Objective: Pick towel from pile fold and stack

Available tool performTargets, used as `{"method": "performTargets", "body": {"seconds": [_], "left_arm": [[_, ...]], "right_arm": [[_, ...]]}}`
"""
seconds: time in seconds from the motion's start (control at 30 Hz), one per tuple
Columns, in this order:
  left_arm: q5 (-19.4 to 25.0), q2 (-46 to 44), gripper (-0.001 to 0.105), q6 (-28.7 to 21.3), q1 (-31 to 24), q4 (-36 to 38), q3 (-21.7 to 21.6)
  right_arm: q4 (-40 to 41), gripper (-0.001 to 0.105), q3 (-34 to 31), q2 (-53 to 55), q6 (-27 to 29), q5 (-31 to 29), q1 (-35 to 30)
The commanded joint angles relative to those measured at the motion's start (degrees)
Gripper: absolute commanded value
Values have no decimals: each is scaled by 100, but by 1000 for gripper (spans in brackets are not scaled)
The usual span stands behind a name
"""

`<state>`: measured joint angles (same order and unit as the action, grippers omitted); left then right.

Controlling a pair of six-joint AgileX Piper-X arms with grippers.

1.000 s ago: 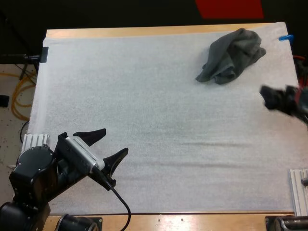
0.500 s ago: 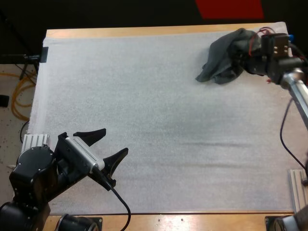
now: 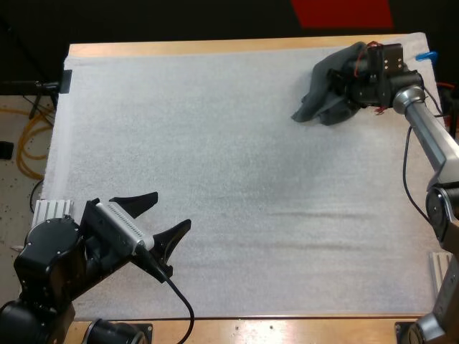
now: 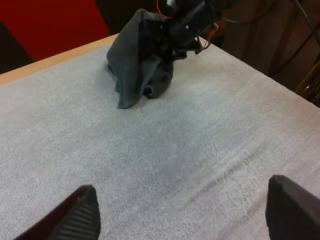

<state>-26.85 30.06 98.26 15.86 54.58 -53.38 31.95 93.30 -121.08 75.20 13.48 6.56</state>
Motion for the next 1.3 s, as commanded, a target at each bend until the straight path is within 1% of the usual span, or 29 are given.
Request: {"method": "performTargets", "body": {"seconds": [0.0, 0.03, 0.07, 0.17, 0.23, 0.37, 0.43, 0.5, 0.57, 0.67, 0.77, 0.87, 1.0, 1.07, 1.17, 1.23, 1.27], "left_arm": [[45, 17, 67, 51, 13, -112, -30], [45, 17, 67, 51, 13, -112, -30], [45, 17, 67, 51, 13, -112, -30], [45, 17, 67, 51, 13, -112, -30], [45, 17, 67, 51, 13, -112, -30], [45, 17, 67, 51, 13, -112, -30], [45, 17, 67, 51, 13, -112, -30], [45, 17, 67, 51, 13, -112, -30], [45, 17, 67, 51, 13, -127, -30], [45, 17, 67, 51, 13, -197, -30], [45, 17, 67, 31, 13, -325, -30], [45, 17, 67, 31, 13, -399, -30], [45, 17, 66, 31, 13, -385, -30], [45, 17, 66, 44, 13, -385, -30], [45, 17, 66, 44, 13, -369, -30], [45, 17, 66, 44, 13, -334, -30], [45, 17, 66, 44, 13, -321, -30]], "right_arm": [[-30, 10, 72, 42, -20, 80, 3], [-30, 3, 72, 42, -9, 110, 3], [-30, 0, 72, 42, 1, 153, 3], [-5, 0, 72, 101, 68, 409, 3], [21, 0, 72, 272, 349, 479, 22], [25, 0, 72, 889, 1058, 276, 99], [25, 0, 72, 1376, 1417, 161, 111], [25, 0, 72, 1817, 1678, 122, 110], [25, 0, 72, 2295, 1934, -53, 110], [42, 0, 72, 2908, 2064, -289, 110], [176, 0, 72, 3470, 2063, -290, 110], [646, 0, 72, 3957, 2134, -290, 110], [1683, 0, 72, 4452, 2273, -290, 110], [2395, 0, 72, 4682, 2281, -253, 110], [3529, 0, 42, 4917, 2495, -113, 110], [4298, 0, -96, 5060, 2558, -27, 110], [4487, 0, -179, 5104, 2566, 26, 110]]}}
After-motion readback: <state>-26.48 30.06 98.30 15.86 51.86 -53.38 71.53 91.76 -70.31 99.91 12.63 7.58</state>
